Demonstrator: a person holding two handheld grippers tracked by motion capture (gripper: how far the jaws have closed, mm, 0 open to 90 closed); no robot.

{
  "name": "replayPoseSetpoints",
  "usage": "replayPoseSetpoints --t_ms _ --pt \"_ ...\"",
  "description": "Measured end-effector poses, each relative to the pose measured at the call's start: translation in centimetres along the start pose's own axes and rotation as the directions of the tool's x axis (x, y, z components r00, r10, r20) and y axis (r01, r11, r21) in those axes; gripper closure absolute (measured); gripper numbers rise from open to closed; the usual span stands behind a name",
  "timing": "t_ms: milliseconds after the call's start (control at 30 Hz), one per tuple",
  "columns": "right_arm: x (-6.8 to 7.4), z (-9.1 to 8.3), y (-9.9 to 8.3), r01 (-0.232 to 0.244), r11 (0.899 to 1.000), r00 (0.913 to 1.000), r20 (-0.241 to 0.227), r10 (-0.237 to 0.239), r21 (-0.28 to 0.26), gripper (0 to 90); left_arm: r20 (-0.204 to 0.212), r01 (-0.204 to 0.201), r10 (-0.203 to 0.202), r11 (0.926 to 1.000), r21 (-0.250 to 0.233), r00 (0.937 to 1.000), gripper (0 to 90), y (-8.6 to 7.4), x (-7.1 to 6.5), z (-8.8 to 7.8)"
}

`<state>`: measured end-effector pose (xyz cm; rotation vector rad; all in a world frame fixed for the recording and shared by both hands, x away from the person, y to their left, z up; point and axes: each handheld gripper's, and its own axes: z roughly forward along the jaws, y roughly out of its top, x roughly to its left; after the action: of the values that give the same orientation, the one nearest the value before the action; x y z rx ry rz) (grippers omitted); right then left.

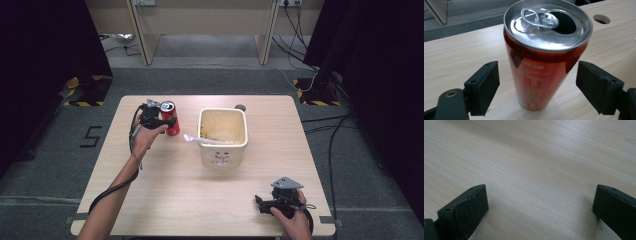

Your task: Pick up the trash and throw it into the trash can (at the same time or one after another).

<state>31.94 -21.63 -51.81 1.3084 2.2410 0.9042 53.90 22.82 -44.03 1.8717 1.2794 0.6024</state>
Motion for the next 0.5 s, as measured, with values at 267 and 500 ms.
replayPoseSetpoints --t_ms 267,500 --pt "0.0 0.0 0.0 0.0 1.0 1.0 0.0 0.0 0.0 0.3 0.002 -0.006 0.006 1.0 0.008 1.0 19.9 0.39 -0.17 0.5" --pt "0.01 0.0 0.0 0.002 1.0 1.0 -0.002 -0.002 0.0 0.3 0.005 -0.001 0.001 1.0 -0.003 1.0 23.1 0.61 -0.28 0.74"
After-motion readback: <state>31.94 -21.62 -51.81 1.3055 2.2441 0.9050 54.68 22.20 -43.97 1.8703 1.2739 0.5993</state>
